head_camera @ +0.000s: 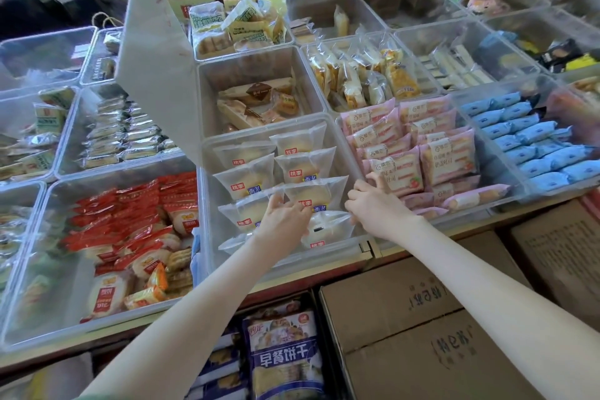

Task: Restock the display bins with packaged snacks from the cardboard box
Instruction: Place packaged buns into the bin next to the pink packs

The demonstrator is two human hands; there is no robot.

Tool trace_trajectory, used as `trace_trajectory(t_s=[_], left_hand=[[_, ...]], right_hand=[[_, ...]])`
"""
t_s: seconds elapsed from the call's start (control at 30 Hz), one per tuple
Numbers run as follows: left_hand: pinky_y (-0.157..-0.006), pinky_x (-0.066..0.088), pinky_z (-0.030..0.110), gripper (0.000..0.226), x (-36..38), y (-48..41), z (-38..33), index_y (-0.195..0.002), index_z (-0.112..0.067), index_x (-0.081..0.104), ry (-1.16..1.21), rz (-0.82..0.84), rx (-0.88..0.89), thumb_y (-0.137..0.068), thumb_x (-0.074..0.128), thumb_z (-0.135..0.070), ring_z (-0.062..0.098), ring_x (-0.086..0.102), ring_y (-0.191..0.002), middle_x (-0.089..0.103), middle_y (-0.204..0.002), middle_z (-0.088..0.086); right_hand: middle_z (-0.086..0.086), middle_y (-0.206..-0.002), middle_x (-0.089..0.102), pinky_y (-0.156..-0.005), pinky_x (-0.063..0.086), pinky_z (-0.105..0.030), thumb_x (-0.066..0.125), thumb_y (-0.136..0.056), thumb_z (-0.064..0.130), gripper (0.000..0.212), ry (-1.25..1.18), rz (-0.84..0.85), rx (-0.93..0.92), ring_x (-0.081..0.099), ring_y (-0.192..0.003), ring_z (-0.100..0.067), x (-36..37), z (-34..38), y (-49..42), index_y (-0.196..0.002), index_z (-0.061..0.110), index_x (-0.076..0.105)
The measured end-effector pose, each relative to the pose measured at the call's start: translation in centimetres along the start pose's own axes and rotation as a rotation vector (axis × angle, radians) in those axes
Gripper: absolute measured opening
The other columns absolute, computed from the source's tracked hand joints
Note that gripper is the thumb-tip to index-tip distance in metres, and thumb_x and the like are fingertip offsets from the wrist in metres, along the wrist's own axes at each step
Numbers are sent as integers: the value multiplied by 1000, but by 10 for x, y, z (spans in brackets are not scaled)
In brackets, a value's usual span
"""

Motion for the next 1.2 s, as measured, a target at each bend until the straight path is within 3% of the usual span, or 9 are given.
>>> trace_trajectory(t_s=[0.1, 0.17, 0.23, 0.3, 0.37, 0.6, 0.7, 0.87, 1.2], left_hand=[[-99, 31, 36, 27, -8, 14, 2, -119, -10, 51, 90, -140, 34, -93, 52, -18, 27, 57, -109, 58, -117, 5], [-96, 43, 39, 42, -11, 29, 13, -121, -8, 55, 112, -300, 153, -85, 65, -28, 29, 59, -111, 61, -122, 8], [-104, 42, 41, 63, -2, 45, 29, -135, -11, 48, 21, -374, 310, -82, 67, -39, 26, 51, -126, 51, -139, 9], [-112, 33, 44, 77, 8, 56, 45, -146, -18, 37, -92, -304, 447, -80, 67, -45, 25, 38, -137, 36, -151, 8], [-114, 30, 46, 87, 16, 56, 56, -149, -23, 29, -170, -209, 487, -77, 69, -51, 26, 32, -141, 30, -154, 8], [-119, 4, 38, 80, 44, 39, 82, -145, -31, -19, -261, 17, 358, -95, 39, -55, 22, 9, -147, 10, -159, 5], [-117, 8, 41, 81, 33, 39, 82, -144, -31, -28, -267, -40, 367, -95, 30, -58, 20, 13, -145, 11, -157, 5], [-105, 35, 52, 67, 34, 47, 78, -150, -26, 15, -193, -53, 321, -92, 20, -59, 22, 43, -134, 45, -145, 6], [-108, 33, 55, 63, 8, 49, 77, -147, -26, 33, -121, -153, 201, -99, 7, -56, 26, 38, -137, 34, -152, 10]], right_hand=[[-3, -104, 60, -103, 9, -42, 62, -81, 4, 16, 35, -144, 30, 49, -113, -23, -6, 3, 2, -95, 11, 65], [-4, -131, 51, -106, 10, -40, 68, -82, 17, 40, -16, -144, -21, 42, -126, -21, -3, 5, 4, -120, 13, 57], [5, -156, 16, -114, 1, -37, 61, -89, 23, 76, -64, 6, -137, 14, -143, -15, 0, 7, 3, -151, 23, 16], [7, -159, -3, -116, -5, -36, 58, -89, 19, 96, 82, 33, -341, -2, -146, -15, -6, 12, -4, -147, 34, -17], [3, -160, -7, -115, -8, -35, 51, -90, 13, 97, 210, 61, -528, -3, -147, -19, -4, 19, -17, -141, 38, -27], [9, -159, -6, -121, -1, -40, 47, -94, 15, 89, 205, 158, -510, -9, -146, -13, 4, 15, -37, -143, 37, -25], [8, -159, -9, -120, -1, -40, 45, -94, 13, 87, 170, 161, -487, -13, -145, -12, 6, 15, -33, -144, 35, -22], [6, -155, -14, -119, -6, -38, 48, -94, 42, 84, 155, 149, -447, -18, -144, -18, 7, 9, -28, -147, 34, -17], [5, -158, -10, -120, -2, -36, 31, -102, 40, 62, 41, 42, -309, -12, -145, -12, -12, 7, -9, -151, 29, -5]])
Point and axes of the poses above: each hand's wrist, its own y-axis away from the middle knuckle, its own x-axis out of the palm, z = x × y, the point moved 4 cm from there along -y, towards the middle knuckle
